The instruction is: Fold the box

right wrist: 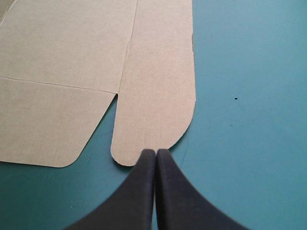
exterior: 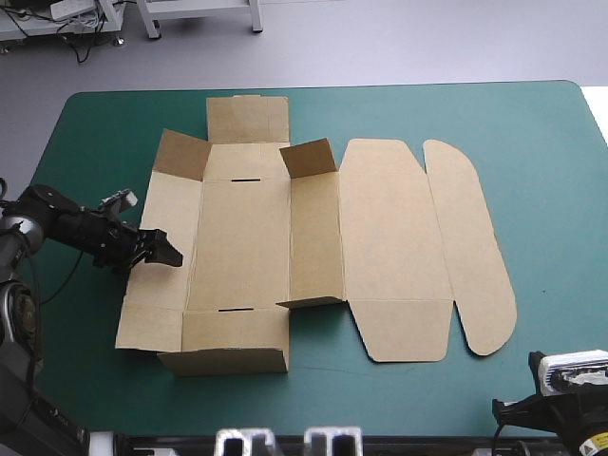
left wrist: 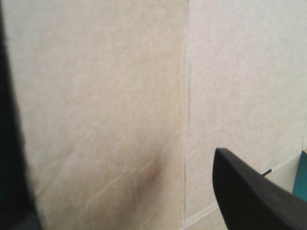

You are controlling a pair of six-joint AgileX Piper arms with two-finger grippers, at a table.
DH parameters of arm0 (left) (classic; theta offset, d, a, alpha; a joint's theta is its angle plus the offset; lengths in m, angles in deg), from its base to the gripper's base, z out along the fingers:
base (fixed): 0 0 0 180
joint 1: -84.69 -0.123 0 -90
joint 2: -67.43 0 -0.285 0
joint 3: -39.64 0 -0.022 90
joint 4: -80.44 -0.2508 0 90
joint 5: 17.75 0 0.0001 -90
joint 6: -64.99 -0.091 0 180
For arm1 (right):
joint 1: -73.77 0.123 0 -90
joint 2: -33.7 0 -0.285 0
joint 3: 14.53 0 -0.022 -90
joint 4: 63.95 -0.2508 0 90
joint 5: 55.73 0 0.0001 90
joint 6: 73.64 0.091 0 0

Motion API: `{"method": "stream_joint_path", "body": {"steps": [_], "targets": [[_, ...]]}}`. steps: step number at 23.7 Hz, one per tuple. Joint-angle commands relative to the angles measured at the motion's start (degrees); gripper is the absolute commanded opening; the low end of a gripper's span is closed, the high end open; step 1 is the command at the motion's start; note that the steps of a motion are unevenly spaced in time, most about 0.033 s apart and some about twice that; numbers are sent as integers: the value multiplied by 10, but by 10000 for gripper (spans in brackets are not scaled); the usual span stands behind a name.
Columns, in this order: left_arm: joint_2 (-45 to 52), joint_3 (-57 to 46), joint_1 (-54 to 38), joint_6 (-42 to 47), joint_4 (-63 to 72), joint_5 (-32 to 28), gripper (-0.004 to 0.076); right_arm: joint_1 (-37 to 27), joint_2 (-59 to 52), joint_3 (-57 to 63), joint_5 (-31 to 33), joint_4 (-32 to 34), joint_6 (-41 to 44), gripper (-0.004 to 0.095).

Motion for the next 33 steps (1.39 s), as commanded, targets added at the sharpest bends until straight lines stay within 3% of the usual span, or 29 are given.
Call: {"method": "stream_joint_path", "body": {"steps": [1, 4, 6, 8, 9, 14, 21, 26, 33], "targets": [[15, 0, 33, -1, 20, 56, 509, 0, 9, -17, -40, 2, -3, -13], [15, 0, 44, 5, 21, 47, 464, 0, 9, -17, -40, 2, -3, -13], [15, 0, 45, 17, 21, 42, 365, 0, 9, -17, -40, 2, -3, -13], [15, 0, 45, 31, 20, 36, 202, 0, 9, -17, -40, 1, -3, -13], [15, 0, 45, 35, 19, 33, -4, 0, 9, -17, -40, 0, -3, -13], [15, 49, 45, 30, -27, 54, -9, 0, 9, -17, -40, 0, 1, -13], [30, 289, 105, -17, -207, 51, -9, 0, 11, -17, -32, -11, 1, -13], [30, 370, 186, -91, -257, -27, -9, 0, 11, -17, -32, -11, 1, -13], [30, 435, 252, -157, -268, -72, -9, 0, 11, -17, -32, -11, 1, -13]]}}
